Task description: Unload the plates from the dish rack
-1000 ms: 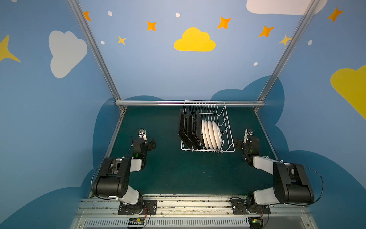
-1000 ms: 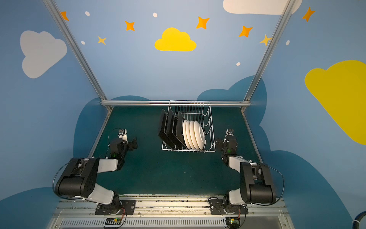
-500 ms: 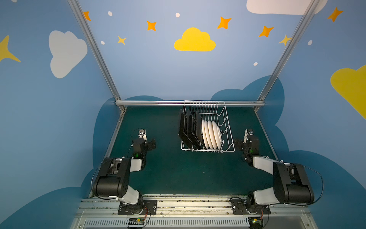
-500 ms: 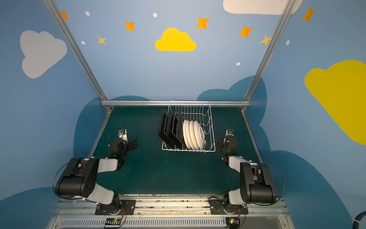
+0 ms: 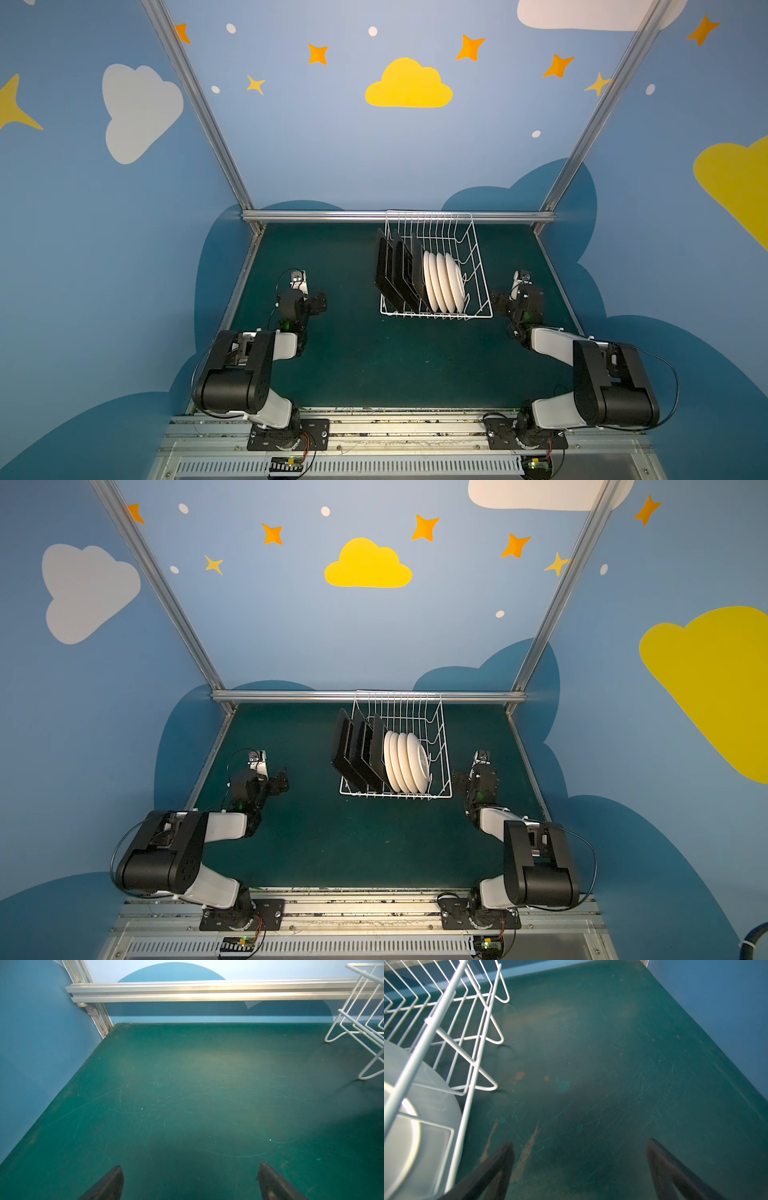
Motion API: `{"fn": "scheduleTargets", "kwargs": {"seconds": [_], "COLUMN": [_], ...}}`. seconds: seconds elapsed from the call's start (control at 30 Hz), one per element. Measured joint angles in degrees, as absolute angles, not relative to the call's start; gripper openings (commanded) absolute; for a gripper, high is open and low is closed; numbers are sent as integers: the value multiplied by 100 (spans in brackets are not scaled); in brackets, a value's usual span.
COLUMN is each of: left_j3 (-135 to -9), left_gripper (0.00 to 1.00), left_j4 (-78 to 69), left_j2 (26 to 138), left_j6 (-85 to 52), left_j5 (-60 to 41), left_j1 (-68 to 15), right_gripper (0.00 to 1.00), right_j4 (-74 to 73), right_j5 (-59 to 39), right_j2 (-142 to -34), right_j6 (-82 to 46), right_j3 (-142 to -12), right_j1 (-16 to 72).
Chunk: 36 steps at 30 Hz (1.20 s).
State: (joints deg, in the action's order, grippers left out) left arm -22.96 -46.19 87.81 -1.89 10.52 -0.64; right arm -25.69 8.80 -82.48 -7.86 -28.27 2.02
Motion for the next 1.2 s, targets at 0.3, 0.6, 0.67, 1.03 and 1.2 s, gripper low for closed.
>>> {"fn": "scheduleTargets", "kwargs": {"seconds": [0.3, 0.6, 0.67, 1.03, 1.2], "left_j3": [-2314, -3153, -3430, -5616, -6431], "left_gripper": [100, 100, 100, 100, 100], "left_j4": [-3647, -1874, -1476, 1199, 2108], "left_j2": [7308, 5734, 5487, 5944, 6348], "left_j6": [-169, -266, -390, -972, -1103], "left_j5": [1044, 722, 550, -1068, -1334], "left_j1": [-64, -64, -64, -183, -635], "right_gripper": [98, 98, 97, 99, 99], "right_j4": [-1520, -217, -19, 1033, 1559], "right_j5": [965, 882, 655, -934, -1505], "right_j2": [-7669, -6858, -6659, -5699, -5739], "right_j6": [-744, -788, -801, -873, -849], "right_j3": [-3474, -4307, -4451, -4952, -5717], "right_j1": [252, 316, 316, 405, 491]}}
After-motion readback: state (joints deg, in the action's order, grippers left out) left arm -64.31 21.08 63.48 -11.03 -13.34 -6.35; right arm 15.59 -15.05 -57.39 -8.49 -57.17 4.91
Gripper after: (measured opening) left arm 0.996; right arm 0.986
